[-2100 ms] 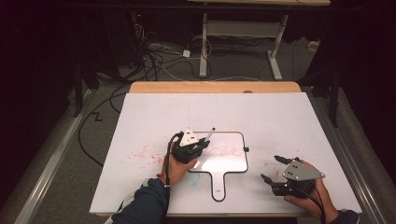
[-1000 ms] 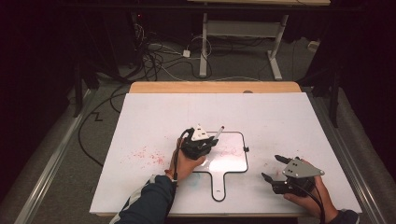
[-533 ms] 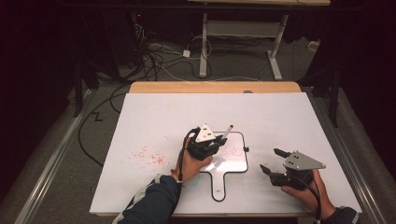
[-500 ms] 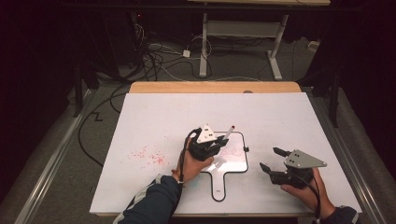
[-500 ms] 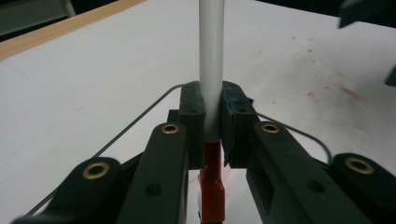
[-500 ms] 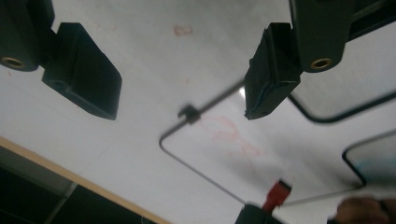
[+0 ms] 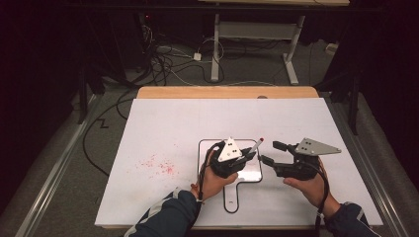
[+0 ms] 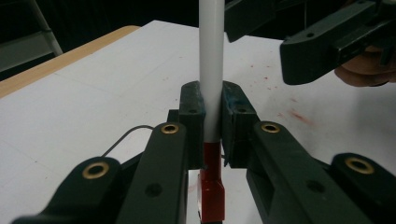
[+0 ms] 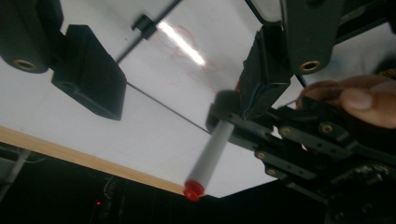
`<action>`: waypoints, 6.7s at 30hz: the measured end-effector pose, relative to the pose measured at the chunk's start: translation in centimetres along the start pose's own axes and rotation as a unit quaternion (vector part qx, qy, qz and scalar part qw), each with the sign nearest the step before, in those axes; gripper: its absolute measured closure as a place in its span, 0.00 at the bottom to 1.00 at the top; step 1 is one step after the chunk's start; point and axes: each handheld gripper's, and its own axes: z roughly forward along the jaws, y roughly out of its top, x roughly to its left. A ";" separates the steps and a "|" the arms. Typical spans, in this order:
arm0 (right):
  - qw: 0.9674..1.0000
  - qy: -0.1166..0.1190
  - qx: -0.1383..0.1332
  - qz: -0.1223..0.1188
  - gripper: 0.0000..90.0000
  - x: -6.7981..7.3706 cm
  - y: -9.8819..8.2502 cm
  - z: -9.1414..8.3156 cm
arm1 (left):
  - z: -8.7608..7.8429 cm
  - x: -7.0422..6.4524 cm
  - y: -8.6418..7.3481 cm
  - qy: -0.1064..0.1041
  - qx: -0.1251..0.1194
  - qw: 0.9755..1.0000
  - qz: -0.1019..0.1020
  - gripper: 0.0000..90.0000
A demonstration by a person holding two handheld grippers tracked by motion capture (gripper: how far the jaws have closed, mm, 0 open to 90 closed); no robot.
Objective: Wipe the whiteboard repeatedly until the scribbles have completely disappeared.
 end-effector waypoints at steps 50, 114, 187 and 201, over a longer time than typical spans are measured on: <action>0.995 -0.031 0.059 -0.069 0.90 0.7 0.0 3.5 | -14.4 2.5 -7.2 0.165 0.091 0.982 -0.006 0.24; 0.996 -0.031 0.074 -0.028 0.90 3.3 1.9 7.9 | -15.8 2.1 -9.4 0.173 0.122 0.977 -0.006 0.23; 0.996 -0.027 0.080 -0.023 0.90 7.2 4.4 14.5 | -16.0 2.3 -9.5 0.151 0.111 0.982 -0.018 0.23; 0.994 -0.056 0.085 -0.042 0.90 7.2 4.8 15.3 | -16.0 2.3 -9.5 0.146 0.109 0.983 -0.020 0.23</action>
